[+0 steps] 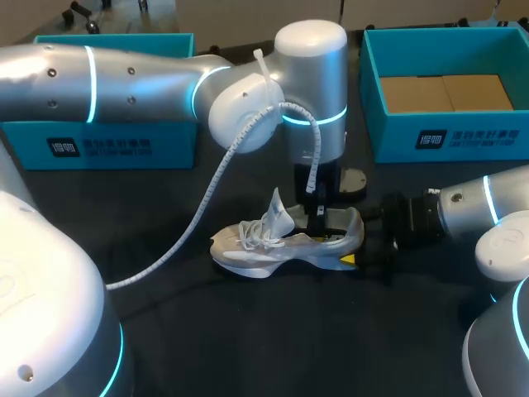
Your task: Take the shoe out of the shoebox, open the shoe tongue, remove and reinsert the insole, then place the shoe into the shoebox
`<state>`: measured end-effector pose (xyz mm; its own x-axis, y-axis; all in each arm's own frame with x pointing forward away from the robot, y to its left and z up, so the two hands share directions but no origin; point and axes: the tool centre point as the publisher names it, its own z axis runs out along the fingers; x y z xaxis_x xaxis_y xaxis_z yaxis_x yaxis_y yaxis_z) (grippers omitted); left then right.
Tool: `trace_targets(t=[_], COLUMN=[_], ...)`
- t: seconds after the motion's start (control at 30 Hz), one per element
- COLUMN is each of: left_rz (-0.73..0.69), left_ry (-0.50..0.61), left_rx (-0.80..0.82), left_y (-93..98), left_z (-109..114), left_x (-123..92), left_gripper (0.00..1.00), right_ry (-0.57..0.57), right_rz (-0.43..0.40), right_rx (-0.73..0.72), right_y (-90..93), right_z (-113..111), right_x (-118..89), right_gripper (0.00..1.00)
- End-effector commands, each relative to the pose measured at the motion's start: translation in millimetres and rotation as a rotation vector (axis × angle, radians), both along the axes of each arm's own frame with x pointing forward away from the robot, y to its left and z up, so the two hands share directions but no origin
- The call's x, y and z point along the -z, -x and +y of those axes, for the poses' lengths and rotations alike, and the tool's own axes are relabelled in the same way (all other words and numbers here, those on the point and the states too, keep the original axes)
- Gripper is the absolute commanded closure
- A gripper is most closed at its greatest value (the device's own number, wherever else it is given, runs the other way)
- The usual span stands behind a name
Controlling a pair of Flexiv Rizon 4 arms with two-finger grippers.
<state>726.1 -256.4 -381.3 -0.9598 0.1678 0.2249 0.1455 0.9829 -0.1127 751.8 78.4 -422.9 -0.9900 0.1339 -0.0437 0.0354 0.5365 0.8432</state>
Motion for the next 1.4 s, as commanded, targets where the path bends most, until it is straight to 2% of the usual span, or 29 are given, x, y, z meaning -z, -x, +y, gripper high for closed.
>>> trace_targets(t=[0.03,0.43,0.5,0.57,0.63,0.67,0.7,0.8,0.93,1.13,1.33,1.4], left_rz=[0.014,0.031,0.031,0.031,0.028,0.028,0.027,0.027,0.024,-0.013,-0.043,-0.056], left_ry=[-0.002,-0.009,-0.009,-0.008,-0.01,-0.01,-0.011,-0.014,-0.017,-0.007,0.007,0.015], left_rx=[0.008,0.057,0.058,0.057,0.059,0.06,0.061,0.067,0.071,0.054,0.023,0.011], left_y=[-1.3,7.0,6.3,5.6,5.7,6.0,6.2,6.6,6.8,3.0,-4.3,-6.8], left_z=[-1,2,2,1,1,0,0,-1,-2,-4,-4,-4], left_x=[6,12,12,13,14,14,14,15,18,29,38,40], left_gripper=[1.0,1.0,0.95,0.87,0.73,0.55,0.25,0.3,0.42,0.34,0.42,0.48], right_ry=[0.002,0.002,0.002,0.002,0.002,0.002,0.002,0.002,0.002,0.002,0.002,0.002], right_rz=[-0.002,-0.002,-0.002,-0.002,-0.002,-0.002,-0.002,-0.002,-0.002,-0.002,-0.002,-0.002], right_rx=[0.003,0.003,0.003,0.003,0.003,0.003,0.003,0.003,0.003,0.003,0.003,0.003], right_y=[0.1,0.1,0.1,0.1,0.1,0.1,0.1,0.1,0.1,0.1,0.1,0.1], right_z=[2,2,2,2,2,2,2,2,2,2,2,2], right_x=[2,2,2,2,2,2,2,2,2,2,2,2], right_gripper=[1.0,1.0,1.0,1.0,1.0,1.0,1.0,1.0,1.0,1.0,1.0,1.0])
